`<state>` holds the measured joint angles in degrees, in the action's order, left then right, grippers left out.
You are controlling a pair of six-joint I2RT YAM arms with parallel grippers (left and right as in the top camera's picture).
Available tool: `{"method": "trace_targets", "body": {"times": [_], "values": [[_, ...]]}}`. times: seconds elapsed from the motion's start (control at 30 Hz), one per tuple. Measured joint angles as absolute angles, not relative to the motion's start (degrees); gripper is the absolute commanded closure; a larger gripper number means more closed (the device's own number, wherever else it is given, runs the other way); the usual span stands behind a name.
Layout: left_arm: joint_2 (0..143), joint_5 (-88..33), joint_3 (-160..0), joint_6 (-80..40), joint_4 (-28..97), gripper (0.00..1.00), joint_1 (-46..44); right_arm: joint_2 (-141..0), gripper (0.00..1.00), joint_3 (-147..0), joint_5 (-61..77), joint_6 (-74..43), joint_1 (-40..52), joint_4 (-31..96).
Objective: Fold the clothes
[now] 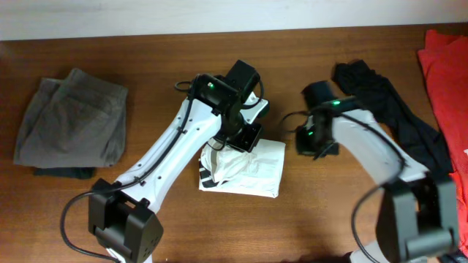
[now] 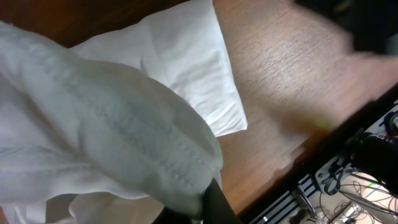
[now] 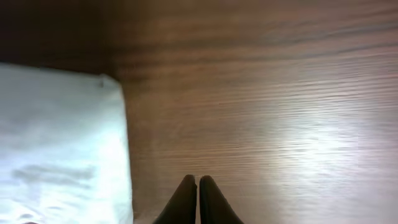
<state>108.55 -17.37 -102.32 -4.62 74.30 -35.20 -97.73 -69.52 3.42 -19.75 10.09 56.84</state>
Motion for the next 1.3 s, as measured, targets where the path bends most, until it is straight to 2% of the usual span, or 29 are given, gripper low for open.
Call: {"method": "trace_targets", "body": {"times": [0.13,0.23,0.3,0.33,0.53,0.67,0.8,1.0,1.07,1.2,1.3], "values": [[109.54,-17.34,-102.32,-4.67,74.28,0.9,-35.86,-94.37,0.91,-69.65,2.76,-19.79,6.37,59.2],[111.22,-17.45,-102.32,-5.56,74.11,0.82,-36.73,-94.02,0.91,-69.65,2.76,-19.7,5.26,60.38],[112.73,-18.15,-102.32,-5.93,73.6,0.59,-37.63,-94.02,0.91,-69.65,2.76,-19.66,4.97,60.55],[113.51,-18.76,-102.32,-6.24,73.23,0.5,-38.37,-94.02,0.91,-69.65,2.76,-19.66,4.89,60.55],[114.56,-20.14,-102.61,-6.57,73.03,0.48,-42.13,-94.02,0.91,-69.65,2.76,-19.51,4.84,60.75],[114.56,-16.86,-106.02,-6.48,75.96,0.48,-40.47,-94.02,0.91,-69.65,4.23,-17.78,4.84,61.06],[113.86,-11.4,-109.62,-6.5,77.14,0.46,-34.35,-94.02,0.88,-69.65,11.73,-12.53,4.8,60.8],[111.63,-6.79,-110.39,-6.57,76.73,0.43,-19.86,-94.02,0.82,-69.65,27.24,-3.36,5.56,60.45],[111.63,-6.24,-110.08,-6.7,75.7,0.43,-16.23,-94.02,0.77,-69.65,30.44,-1.78,7.18,59.48],[111.63,-5.5,-108.18,-6.72,75.4,0.36,-11.7,-94.02,0.71,-69.65,33.87,-0.23,13.1,56.29],[111.77,-5.48,-106.52,-6.72,75.35,0.34,-10.57,-94.02,0.69,-69.65,34.35,-0.34,17.93,54.54]]}}
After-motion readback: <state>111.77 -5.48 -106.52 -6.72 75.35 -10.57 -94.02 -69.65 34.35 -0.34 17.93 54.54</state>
